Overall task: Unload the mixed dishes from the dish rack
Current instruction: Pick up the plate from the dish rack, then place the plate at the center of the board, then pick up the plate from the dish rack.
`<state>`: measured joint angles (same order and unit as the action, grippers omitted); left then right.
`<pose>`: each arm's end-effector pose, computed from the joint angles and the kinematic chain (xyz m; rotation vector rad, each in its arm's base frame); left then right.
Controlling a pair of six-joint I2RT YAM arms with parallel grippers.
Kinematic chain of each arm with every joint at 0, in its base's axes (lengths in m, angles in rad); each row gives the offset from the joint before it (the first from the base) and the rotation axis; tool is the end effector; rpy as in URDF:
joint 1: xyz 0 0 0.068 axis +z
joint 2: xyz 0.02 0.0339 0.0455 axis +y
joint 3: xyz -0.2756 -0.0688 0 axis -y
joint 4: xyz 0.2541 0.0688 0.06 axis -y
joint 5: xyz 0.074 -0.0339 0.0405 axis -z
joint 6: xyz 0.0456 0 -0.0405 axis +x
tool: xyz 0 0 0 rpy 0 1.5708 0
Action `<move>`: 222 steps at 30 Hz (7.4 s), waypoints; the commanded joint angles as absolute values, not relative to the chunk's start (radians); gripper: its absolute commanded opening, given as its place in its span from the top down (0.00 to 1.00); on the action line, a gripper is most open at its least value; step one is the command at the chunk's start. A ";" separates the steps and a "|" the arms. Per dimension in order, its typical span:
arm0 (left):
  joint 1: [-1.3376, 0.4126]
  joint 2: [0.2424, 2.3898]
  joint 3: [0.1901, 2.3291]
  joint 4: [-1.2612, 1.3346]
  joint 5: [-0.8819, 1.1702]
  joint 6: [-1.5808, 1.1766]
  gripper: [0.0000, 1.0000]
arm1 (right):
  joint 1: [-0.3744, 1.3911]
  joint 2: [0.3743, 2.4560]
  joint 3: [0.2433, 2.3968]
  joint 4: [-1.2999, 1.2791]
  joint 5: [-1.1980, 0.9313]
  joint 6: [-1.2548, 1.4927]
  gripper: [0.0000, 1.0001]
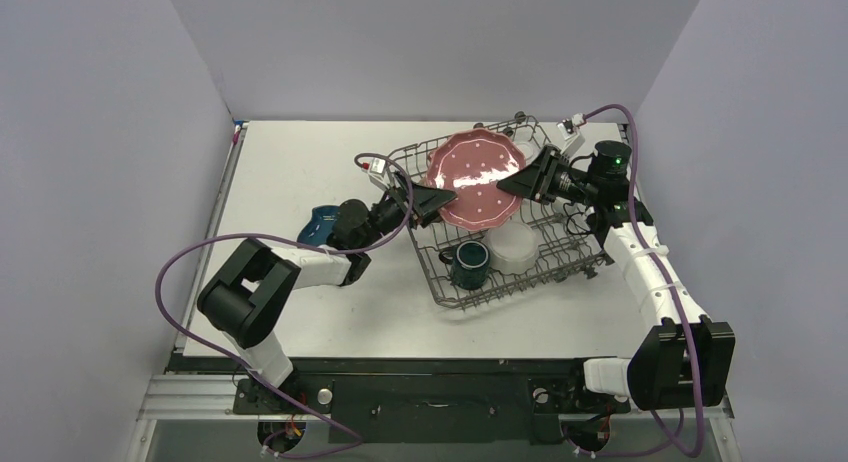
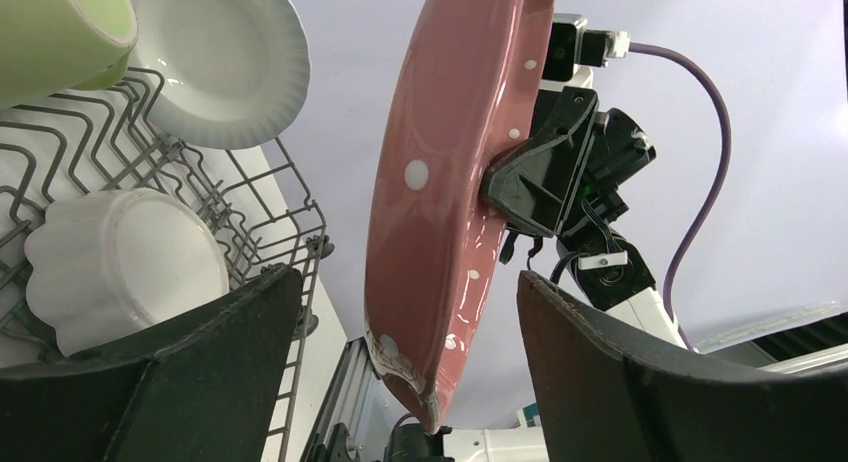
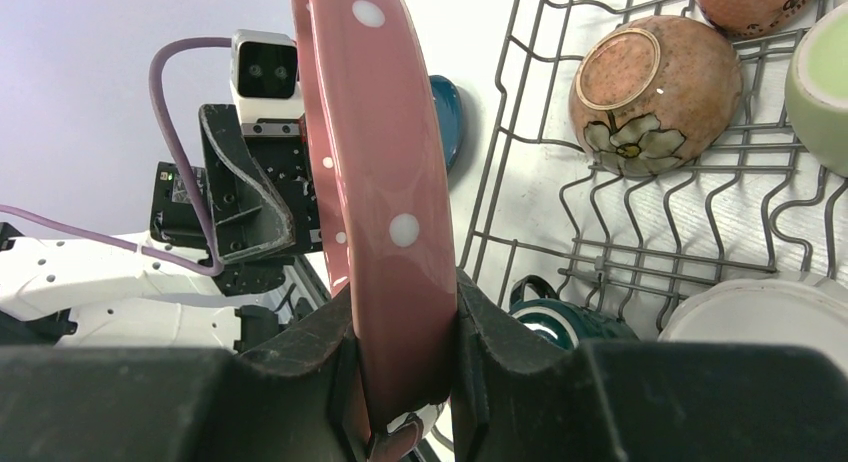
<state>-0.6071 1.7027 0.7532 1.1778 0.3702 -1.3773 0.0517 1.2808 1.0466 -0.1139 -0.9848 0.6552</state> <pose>0.2915 -0.2226 0.2414 -0.2519 1.6274 -1.8536 0.2932 0.0532 0.3431 -0.1161 2.0027 1.4006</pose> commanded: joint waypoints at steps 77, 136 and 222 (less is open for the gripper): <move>-0.568 1.686 0.728 1.342 0.367 -1.410 0.48 | 0.126 1.352 1.131 0.149 -1.136 0.794 1.00; 0.065 1.968 1.154 0.710 0.378 -1.240 1.00 | -0.151 1.068 1.012 -0.379 -1.055 0.008 0.10; 0.035 1.254 0.627 0.560 0.636 -1.015 0.04 | 0.069 1.602 1.657 -0.672 0.158 -0.334 1.00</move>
